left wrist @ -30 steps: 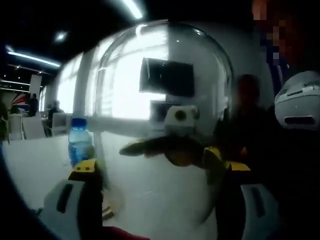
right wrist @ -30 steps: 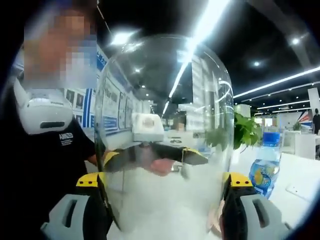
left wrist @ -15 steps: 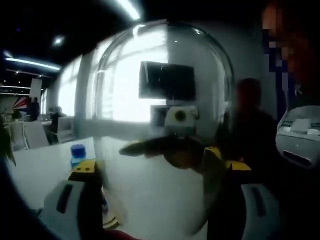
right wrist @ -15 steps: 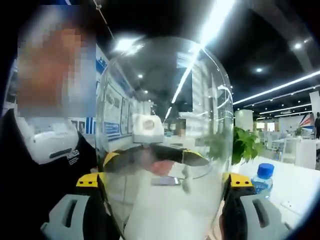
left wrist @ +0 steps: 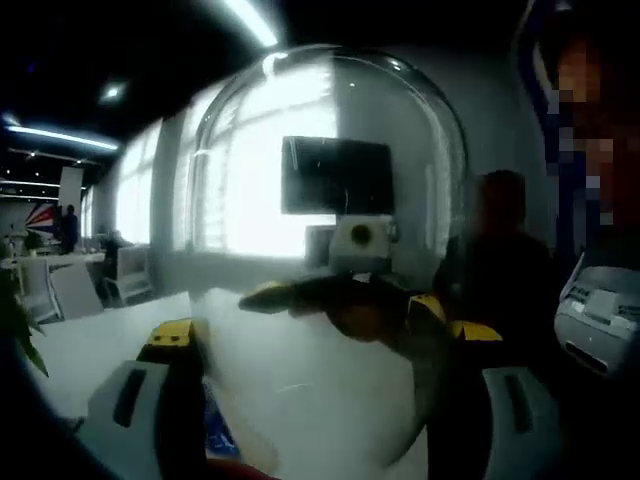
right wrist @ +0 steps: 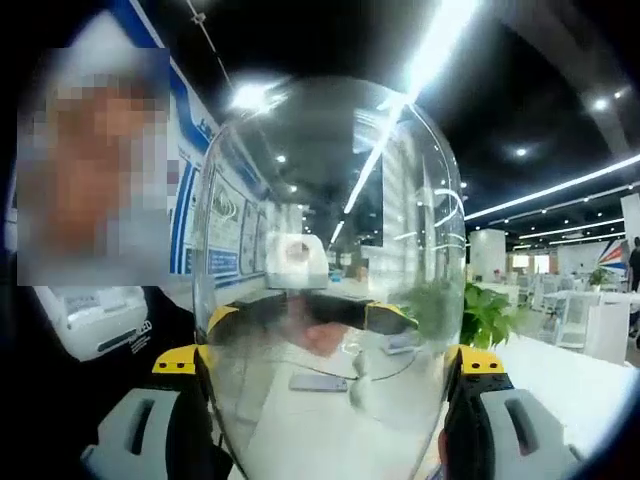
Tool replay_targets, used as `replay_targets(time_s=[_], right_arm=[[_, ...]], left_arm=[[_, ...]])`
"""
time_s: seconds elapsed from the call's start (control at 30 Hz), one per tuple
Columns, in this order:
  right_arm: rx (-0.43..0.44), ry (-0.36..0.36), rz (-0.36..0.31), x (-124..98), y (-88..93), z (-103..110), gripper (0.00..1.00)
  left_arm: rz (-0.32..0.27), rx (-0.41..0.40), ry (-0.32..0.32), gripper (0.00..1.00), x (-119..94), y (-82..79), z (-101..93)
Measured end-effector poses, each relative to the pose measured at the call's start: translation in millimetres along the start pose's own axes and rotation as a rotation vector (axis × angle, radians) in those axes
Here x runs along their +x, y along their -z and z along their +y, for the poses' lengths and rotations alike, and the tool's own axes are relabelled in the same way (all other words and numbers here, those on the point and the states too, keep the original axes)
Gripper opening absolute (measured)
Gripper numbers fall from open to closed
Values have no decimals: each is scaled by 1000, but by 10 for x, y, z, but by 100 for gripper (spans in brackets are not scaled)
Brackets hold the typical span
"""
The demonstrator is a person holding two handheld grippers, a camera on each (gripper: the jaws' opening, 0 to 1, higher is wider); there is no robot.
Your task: Open the cover put in the Mizone put the cover back on
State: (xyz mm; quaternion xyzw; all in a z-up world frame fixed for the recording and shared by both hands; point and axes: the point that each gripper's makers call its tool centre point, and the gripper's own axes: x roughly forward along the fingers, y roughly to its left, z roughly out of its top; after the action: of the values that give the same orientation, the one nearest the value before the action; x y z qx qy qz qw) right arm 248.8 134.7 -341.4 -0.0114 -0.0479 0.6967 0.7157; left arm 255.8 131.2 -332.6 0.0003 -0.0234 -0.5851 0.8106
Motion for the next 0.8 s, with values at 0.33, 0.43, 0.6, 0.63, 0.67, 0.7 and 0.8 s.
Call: replay_targets(time_s=[0.33, 0.43, 0.6, 0.63, 0.67, 0.7, 0.8], right_arm=[[-22, 9, 5, 6, -235, -288, 90], [-31, 9, -4, 9, -296, -398, 90], [-39, 0, -22, 36, -374, -633, 90], [-39, 0, -23, 41, -380, -660, 90], [-40, -1, -26, 45, -388, -703, 90], [-41, -2, -27, 49, -394, -742, 90], [-47, -8, -34, 64, -384, -851, 90]], left_arm=[[-3, 18, 11, 85, 120, -249, 239], [-5, 30, 12, 85, 155, -333, 350], [-29, 36, 4, 85, 209, -414, 574], [-39, 34, 3, 85, 217, -425, 632], [-43, 32, 2, 85, 225, -433, 669], [-49, 32, 0, 85, 235, -441, 709], [-51, 35, -6, 85, 259, -441, 799]])
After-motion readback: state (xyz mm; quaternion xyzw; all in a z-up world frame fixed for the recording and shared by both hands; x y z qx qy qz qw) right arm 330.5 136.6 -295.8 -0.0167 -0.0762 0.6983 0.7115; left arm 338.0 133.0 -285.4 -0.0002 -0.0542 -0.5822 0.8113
